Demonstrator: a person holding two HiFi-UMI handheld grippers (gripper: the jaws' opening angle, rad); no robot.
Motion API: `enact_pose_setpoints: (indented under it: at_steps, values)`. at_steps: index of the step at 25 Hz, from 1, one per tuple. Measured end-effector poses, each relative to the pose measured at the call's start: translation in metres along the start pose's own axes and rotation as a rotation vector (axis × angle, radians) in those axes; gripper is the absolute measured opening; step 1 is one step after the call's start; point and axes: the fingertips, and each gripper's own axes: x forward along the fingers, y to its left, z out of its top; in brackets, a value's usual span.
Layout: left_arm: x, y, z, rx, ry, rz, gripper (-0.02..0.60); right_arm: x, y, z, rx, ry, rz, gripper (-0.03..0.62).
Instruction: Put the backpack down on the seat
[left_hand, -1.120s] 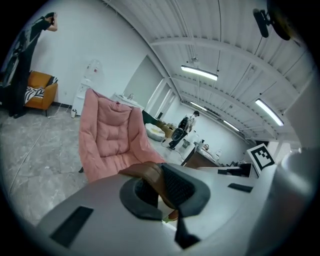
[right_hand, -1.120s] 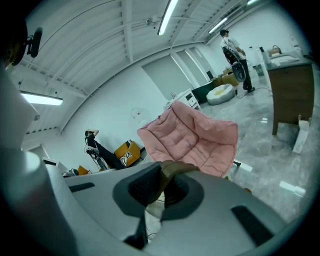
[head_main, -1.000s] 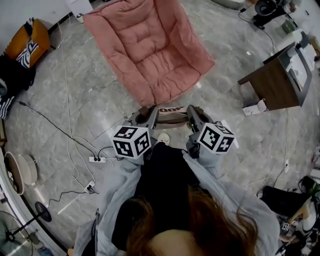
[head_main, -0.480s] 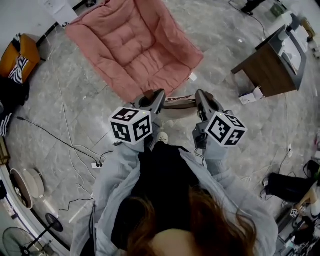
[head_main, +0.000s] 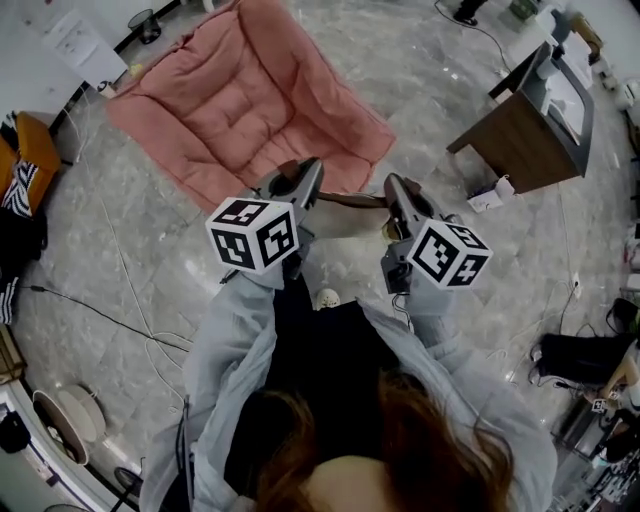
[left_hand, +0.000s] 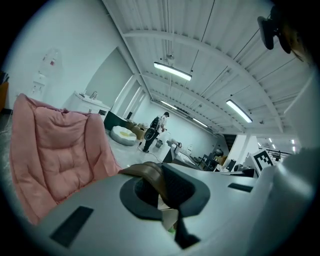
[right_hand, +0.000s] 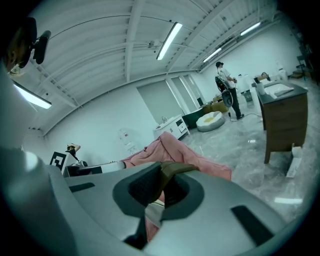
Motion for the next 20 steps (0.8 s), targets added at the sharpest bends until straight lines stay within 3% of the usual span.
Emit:
enact_pose_setpoints:
  at_steps: [12, 20]
  values:
    - [0.046, 0.123, 0.072, 0.022, 0.067, -0.02, 0.014, 0.137, 0.028, 0.023, 0.049, 0.024, -0.043, 0.009]
    - [0.069, 0.202, 0.087, -0.024, 0.114, -0.025, 0.014, 0.208, 0.043, 0.013, 0.087, 0.074, -0.092, 0.009]
